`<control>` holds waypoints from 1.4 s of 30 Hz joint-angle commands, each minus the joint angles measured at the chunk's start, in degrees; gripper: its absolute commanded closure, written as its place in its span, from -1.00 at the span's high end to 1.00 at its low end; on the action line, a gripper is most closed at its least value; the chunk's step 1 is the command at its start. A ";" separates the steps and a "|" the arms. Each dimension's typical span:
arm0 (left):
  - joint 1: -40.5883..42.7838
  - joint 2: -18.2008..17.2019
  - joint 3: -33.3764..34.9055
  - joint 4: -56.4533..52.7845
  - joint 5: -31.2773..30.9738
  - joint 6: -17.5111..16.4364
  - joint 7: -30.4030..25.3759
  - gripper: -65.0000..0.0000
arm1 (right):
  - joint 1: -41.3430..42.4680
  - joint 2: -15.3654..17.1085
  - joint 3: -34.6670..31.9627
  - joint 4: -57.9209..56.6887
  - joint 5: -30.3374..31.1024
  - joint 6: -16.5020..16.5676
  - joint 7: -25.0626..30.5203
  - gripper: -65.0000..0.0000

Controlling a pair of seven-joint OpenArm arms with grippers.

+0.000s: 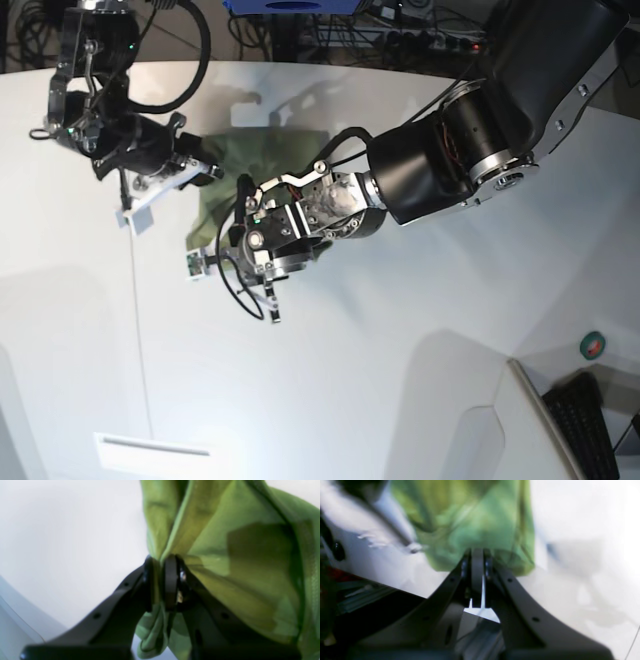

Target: Layout the t-shirt on the table in an organized manner, then fold the t-shirt properly

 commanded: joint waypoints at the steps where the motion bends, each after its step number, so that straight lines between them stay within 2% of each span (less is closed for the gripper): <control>1: -1.72 0.70 -0.36 1.11 0.39 0.30 -0.52 -1.00 | 0.20 -0.30 0.08 1.19 0.76 0.34 -0.60 -1.00; 12: -2.07 0.70 -0.36 1.29 0.48 0.30 -0.43 -1.00 | 0.20 -0.30 0.08 1.28 0.76 0.34 -0.95 -1.00; 23: -4.62 0.34 -0.27 6.82 0.04 0.30 -0.17 0.62 | 0.20 -0.12 0.08 1.28 0.76 0.34 -0.95 -1.00; 25: -4.71 0.34 -0.36 6.82 0.04 0.30 -0.17 0.82 | 0.20 -0.03 0.08 1.28 0.58 0.34 -0.87 -1.00; 27: -5.15 0.34 -0.97 7.09 0.04 0.30 -0.08 0.93 | 0.20 0.23 0.17 1.37 0.49 0.34 -0.69 -1.00; 30: -4.62 -1.41 -6.69 13.15 -0.04 0.30 4.05 0.84 | -0.42 3.31 0.17 1.72 0.49 0.34 -0.51 -1.00; 32: -1.55 -3.79 -13.81 21.51 0.13 0.30 9.33 0.57 | -2.09 5.24 2.72 4.80 0.49 0.34 -0.51 -1.00; 34: 3.55 -7.13 -22.16 32.32 0.31 0.30 13.99 -0.04 | -5.17 6.03 6.76 9.46 0.49 0.34 -0.87 -1.00; 36: 9.44 -10.73 -29.37 43.13 0.13 0.30 16.80 -0.83 | -8.51 7.53 11.51 14.11 0.49 0.34 -1.04 -1.00; 37: 13.14 -12.75 -33.15 49.02 0.39 0.30 17.68 -1.00 | -10.62 8.32 13.62 15.87 0.49 0.34 -1.39 -1.00; 39: 20.17 -16.36 -39.39 57.37 0.39 0.30 18.47 -1.00 | -14.13 9.73 16.87 16.93 0.49 0.34 -3.24 -1.00; 42: 28.52 -20.31 -46.51 58.43 0.39 0.30 18.38 -1.00 | -19.58 12.72 19.51 17.02 0.49 0.60 -5.61 -1.00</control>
